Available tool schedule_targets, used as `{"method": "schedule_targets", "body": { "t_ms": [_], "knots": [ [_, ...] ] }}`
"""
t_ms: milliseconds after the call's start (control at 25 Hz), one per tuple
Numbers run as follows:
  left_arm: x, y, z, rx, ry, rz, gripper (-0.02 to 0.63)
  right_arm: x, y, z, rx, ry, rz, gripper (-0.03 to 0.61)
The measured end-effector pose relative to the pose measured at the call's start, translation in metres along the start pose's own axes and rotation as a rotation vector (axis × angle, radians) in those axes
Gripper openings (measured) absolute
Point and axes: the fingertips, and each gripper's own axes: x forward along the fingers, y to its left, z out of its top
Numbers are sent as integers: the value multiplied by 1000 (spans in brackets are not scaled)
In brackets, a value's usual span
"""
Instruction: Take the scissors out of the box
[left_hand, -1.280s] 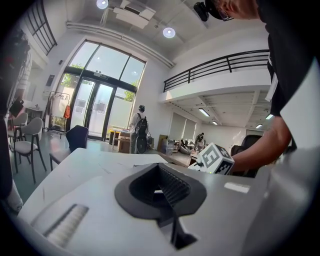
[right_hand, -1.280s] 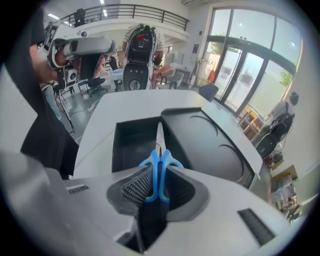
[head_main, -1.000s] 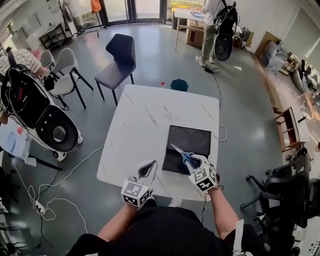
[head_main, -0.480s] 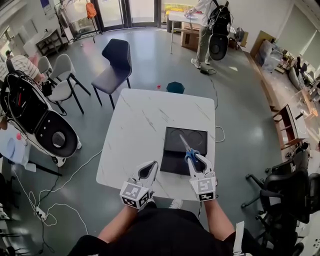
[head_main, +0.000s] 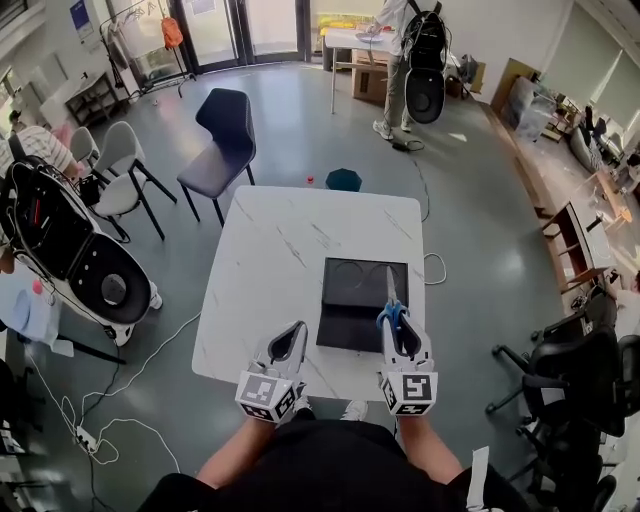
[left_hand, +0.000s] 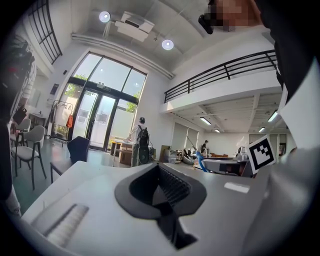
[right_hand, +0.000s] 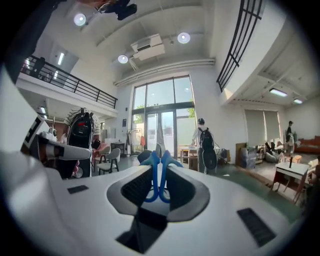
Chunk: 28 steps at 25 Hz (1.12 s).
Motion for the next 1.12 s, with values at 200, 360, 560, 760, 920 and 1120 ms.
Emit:
{"method": "schedule_targets", "body": {
  "t_ms": [200,360,560,760,920,1120],
  "knots": [
    [-1,-1,2,17,-1,-3,9,-8,-1,10,-43,-30,-8,95],
    [-2,-2,2,39,2,-3,9,-12,-3,16,-51,-48,-15,95],
    [-1,2,3,57,6,8,9,-12,-1,21,-71,-61,-9,94],
    [-3,4,1,60,12,13,9,-12,0,19,-68,-61,-7,94],
    [-3,2,-2,62,17,12,9,-13,0,20,-63,-67,-2,94],
    [-1,1,-1,63,24,5,9,-11,-1,23,-57,-73,3,94]
  ]
}}
